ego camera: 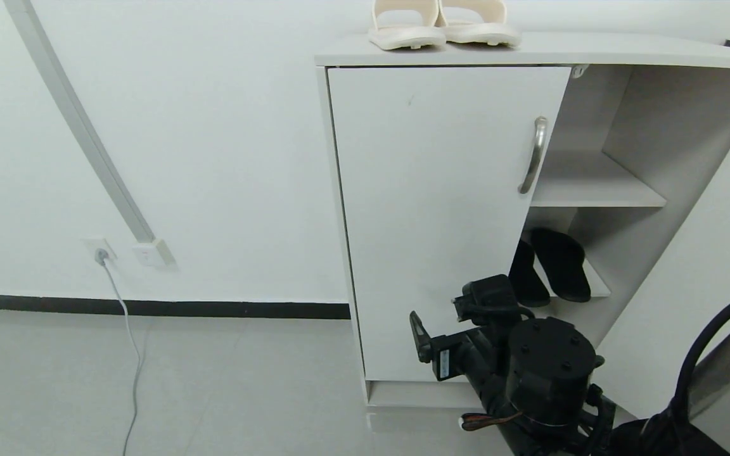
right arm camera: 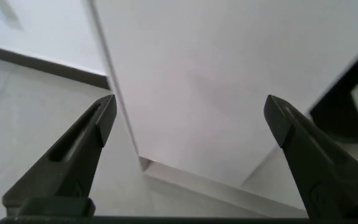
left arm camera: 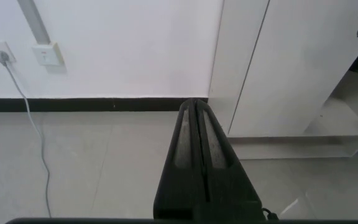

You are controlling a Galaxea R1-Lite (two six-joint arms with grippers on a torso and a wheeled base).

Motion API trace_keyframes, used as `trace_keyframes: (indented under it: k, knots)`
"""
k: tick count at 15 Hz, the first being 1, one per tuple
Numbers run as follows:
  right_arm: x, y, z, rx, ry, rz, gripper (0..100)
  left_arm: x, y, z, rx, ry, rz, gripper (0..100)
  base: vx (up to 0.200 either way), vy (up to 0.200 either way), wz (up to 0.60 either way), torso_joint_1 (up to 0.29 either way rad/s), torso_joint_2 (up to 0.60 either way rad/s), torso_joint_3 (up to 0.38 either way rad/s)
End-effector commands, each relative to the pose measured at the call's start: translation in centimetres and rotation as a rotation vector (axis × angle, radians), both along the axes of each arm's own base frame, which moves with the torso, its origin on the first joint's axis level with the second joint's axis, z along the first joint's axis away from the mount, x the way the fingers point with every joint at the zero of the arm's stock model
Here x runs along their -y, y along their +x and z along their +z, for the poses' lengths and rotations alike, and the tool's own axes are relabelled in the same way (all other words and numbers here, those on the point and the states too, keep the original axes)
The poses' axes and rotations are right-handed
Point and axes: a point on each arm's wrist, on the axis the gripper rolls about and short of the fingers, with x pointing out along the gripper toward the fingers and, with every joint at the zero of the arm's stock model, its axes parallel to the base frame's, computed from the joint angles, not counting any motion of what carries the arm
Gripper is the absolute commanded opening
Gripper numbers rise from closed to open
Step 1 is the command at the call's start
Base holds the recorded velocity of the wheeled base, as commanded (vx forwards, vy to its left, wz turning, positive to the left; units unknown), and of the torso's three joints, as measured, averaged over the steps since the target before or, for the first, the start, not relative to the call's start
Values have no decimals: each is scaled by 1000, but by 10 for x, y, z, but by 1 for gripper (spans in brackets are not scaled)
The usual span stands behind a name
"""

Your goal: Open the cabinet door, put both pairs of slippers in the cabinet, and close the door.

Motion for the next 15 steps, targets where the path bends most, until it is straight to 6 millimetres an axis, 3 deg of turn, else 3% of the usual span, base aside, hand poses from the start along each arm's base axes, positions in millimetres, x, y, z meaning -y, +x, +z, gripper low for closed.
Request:
trace_keyframes:
  k: [1,13,15]
  knots:
    - [2,0,-2,0,-17,-3,100,0,0,0,-2,-2,-1,0,0,0,0,0,0,0]
    - [3,1,-7,-9,-42,-7,100,0,0,0,0,1,-2,0,0,0,0,0,-4,-3]
    - [3,1,-7,-9,-42,-7,100,0,0,0,0,1,-1,0,0,0,0,0,-203,-276]
